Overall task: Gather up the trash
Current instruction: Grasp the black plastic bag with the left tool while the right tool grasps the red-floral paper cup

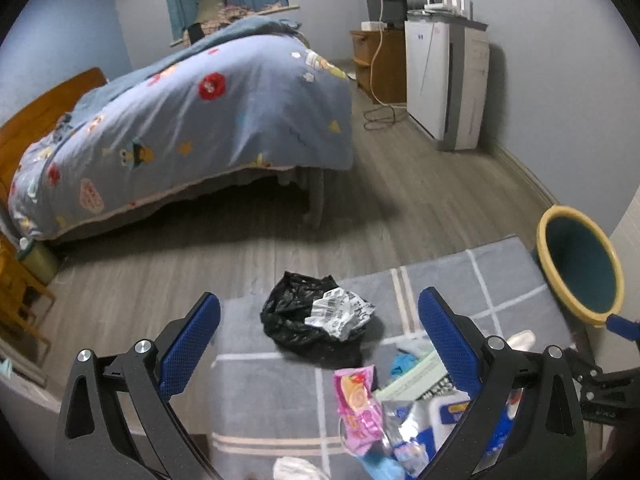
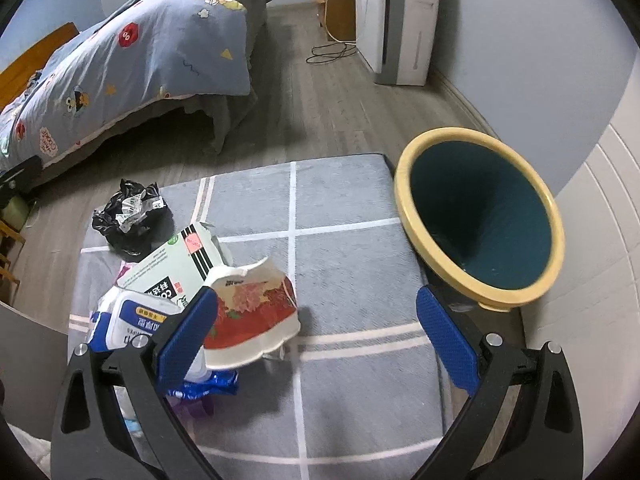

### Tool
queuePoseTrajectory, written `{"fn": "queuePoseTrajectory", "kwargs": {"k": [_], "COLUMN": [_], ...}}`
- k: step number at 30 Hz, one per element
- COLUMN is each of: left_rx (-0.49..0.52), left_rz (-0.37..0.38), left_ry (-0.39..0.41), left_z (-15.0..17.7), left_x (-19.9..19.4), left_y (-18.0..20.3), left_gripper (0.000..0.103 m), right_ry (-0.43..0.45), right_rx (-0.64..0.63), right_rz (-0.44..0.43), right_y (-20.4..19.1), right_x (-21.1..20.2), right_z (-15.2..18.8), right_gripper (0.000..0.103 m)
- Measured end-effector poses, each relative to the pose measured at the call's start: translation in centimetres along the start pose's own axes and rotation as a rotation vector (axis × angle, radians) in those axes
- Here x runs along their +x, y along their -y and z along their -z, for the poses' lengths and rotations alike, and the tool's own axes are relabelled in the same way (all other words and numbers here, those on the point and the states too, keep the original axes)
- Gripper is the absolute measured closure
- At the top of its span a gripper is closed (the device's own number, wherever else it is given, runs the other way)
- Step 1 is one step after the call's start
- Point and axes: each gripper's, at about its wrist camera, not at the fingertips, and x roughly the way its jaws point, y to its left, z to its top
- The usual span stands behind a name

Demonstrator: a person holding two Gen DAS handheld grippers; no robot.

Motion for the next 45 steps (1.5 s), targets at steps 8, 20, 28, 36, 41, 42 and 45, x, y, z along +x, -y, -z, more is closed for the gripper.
{"fn": "queuePoseTrajectory", "kwargs": {"k": [8, 20, 28, 36, 41, 42, 45], "left_rx": [-0.008, -0.053, -0.07, -0.019, 0.004, 0.008, 0.016], "left_rz": [-0.016, 0.066, 0.08, 0.063, 0.074, 0.081, 0.092], "left_ry": [-0.099, -0.299, -0.425, -0.407, -0.404, -0.397, -0.363], "left_z": [0.1, 2.2, 3.9, 3.6, 3.7, 3.6, 3.2], "left_x": [7.1, 15.9, 19.0, 17.0, 14.7, 14.1, 12.2], "left_y": [-2.9, -3.7, -4.3, -4.1, -4.3, -4.2, -3.9], "left_gripper": [0.005, 0.005, 0.025, 0.097, 0.098, 0.098, 0.099], "right_ry": [-0.035, -0.166, -0.192, -0.138, -0.119, -0.114, -0.089], "right_rx": [-0.104, -0.077, -0.068, -0.041, 0.021, 0.035, 0.062], "right_rz": [-0.061, -0.095, -0.126, -0.118, -0.132, -0.136, -0.146], "right_y": [-4.0, -4.6, -4.4, -2.9, -0.8, -0.5, 0.4], "right_x": [2.1, 5.6, 5.6, 4.0, 3.0, 2.8, 1.8], "right_z": [0.7, 1.9, 2.5, 1.6, 0.7, 0.7, 0.4], "right_gripper": [0.005, 0.019, 0.058, 0.079, 0.093, 0.093, 0.094]}}
